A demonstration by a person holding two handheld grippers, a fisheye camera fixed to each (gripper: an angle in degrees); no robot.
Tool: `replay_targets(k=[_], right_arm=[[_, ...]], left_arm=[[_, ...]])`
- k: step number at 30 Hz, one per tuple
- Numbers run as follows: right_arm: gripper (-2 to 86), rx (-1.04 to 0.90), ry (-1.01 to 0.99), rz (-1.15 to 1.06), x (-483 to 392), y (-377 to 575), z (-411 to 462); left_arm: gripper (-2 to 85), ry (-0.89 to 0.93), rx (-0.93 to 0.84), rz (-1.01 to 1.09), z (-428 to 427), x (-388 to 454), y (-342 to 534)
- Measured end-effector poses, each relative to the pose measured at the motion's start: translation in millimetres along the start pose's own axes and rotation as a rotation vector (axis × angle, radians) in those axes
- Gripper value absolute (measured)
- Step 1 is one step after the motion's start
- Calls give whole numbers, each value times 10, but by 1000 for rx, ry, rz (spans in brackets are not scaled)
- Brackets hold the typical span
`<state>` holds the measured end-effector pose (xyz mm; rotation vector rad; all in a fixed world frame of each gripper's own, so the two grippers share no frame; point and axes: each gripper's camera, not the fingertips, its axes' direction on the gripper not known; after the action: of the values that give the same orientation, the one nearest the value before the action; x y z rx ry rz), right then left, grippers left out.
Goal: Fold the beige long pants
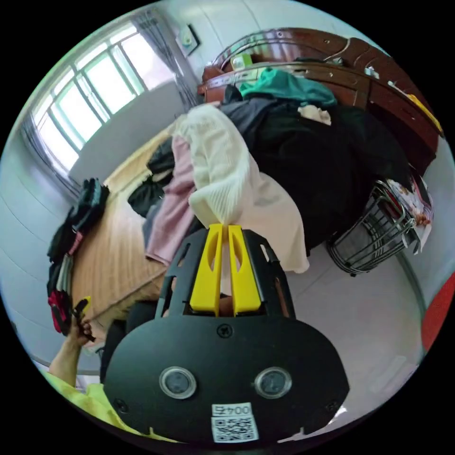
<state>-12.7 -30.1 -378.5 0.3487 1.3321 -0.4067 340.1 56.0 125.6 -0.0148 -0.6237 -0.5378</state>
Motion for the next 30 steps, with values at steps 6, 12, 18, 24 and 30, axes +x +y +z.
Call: replay_targets(k=[6, 12, 18, 24, 30], right_arm=[[-3, 123, -380, -222, -1229, 215, -596], [-7, 16, -768, -681, -3430, 901, -767], [-4, -305, -899, -845, -4564, 2005, -235], [-7, -359, -1010, -506, -3575, 1780, 367], [-5, -318, -874, -209, -2148, 1882, 654]], left_arm=[[99, 427, 155, -119, -822, -705, 199], [115, 489, 200, -134, -1577, -1364, 449], [122, 487, 256, -267, -1928, -2046, 638], [116, 445, 199, -292, -1907, -2348, 520], [97, 435, 181, -235, -1739, -2183, 159]])
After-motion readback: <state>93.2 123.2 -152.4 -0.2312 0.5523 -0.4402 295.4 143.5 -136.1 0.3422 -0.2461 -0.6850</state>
